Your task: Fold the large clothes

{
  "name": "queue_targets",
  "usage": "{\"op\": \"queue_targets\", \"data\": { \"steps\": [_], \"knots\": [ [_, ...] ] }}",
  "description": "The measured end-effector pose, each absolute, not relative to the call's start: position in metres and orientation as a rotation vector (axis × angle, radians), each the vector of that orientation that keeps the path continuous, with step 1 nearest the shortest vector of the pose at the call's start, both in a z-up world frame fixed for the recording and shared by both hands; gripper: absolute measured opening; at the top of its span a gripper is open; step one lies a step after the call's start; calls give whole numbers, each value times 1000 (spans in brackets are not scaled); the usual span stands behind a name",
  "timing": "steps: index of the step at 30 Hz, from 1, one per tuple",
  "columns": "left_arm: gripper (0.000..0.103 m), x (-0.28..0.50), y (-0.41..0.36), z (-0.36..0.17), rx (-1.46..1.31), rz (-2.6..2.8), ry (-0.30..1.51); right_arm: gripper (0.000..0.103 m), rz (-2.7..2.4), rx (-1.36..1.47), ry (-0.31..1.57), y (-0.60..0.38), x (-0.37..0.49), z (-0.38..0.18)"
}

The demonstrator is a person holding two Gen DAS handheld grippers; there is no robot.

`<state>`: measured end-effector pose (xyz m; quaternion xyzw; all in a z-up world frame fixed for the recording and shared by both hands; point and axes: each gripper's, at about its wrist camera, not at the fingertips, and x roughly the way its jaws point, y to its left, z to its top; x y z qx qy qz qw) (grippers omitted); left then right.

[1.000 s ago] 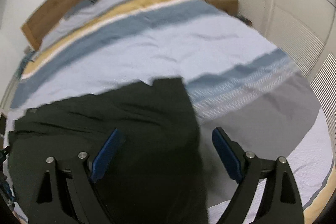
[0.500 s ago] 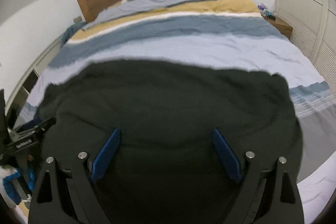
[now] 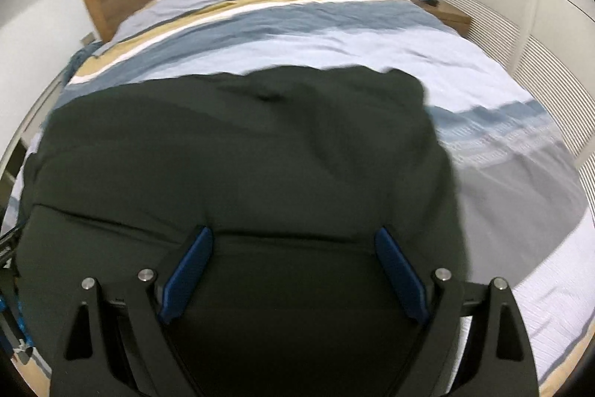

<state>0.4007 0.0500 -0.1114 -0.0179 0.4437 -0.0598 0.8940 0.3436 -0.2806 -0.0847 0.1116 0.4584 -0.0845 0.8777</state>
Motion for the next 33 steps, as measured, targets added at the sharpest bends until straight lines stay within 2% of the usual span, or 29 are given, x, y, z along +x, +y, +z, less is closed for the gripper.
{"op": "queue_targets", "data": {
  "steps": [10,18,25,33],
  "knots": [
    [103,386,65,-100,-6,-67,926,89,-284,233,987,-318,314,-73],
    [103,365,71,-95,-25,-61,878,89,-85,231,885,-242,303,-34],
    [103,356,68,-107,-43,-91,902,89,-16,192,914,-195,310,-58],
    [103,351,66,-109,-54,-93,933,89,-65,224,954,-228,303,-70]
  ]
}}
